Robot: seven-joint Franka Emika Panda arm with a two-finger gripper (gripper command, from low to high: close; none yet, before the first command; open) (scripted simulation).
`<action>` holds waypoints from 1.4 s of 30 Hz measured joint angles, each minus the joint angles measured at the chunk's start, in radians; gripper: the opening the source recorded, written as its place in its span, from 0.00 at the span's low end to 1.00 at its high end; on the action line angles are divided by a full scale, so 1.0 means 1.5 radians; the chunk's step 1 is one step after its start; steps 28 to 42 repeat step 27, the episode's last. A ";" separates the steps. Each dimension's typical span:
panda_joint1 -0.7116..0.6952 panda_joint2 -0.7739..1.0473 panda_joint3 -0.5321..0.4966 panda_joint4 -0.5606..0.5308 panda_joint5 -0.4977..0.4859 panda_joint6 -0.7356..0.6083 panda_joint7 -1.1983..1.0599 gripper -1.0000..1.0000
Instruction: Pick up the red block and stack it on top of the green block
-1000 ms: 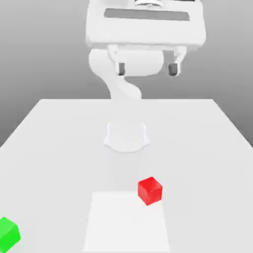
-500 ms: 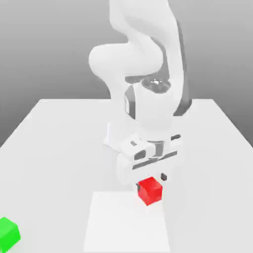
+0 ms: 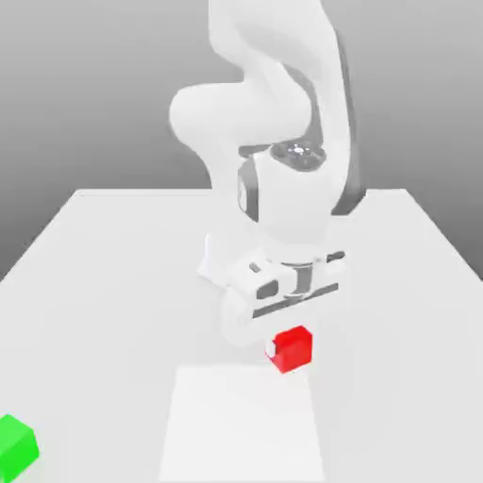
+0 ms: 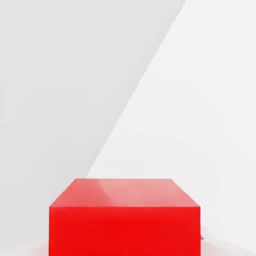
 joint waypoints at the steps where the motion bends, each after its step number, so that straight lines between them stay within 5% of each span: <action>1: -0.010 -0.001 -0.007 0.014 -0.001 -0.015 0.017 0.00; 19: -0.270 0.233 -0.204 0.439 0.091 -0.216 0.420 0.00; 23: -0.304 0.319 -0.197 0.474 0.140 -0.170 0.419 0.00; 24: -0.310 0.339 -0.190 0.476 0.150 -0.153 0.413 1.00; 42: -0.310 0.339 -0.190 0.476 0.150 -0.153 0.413 1.00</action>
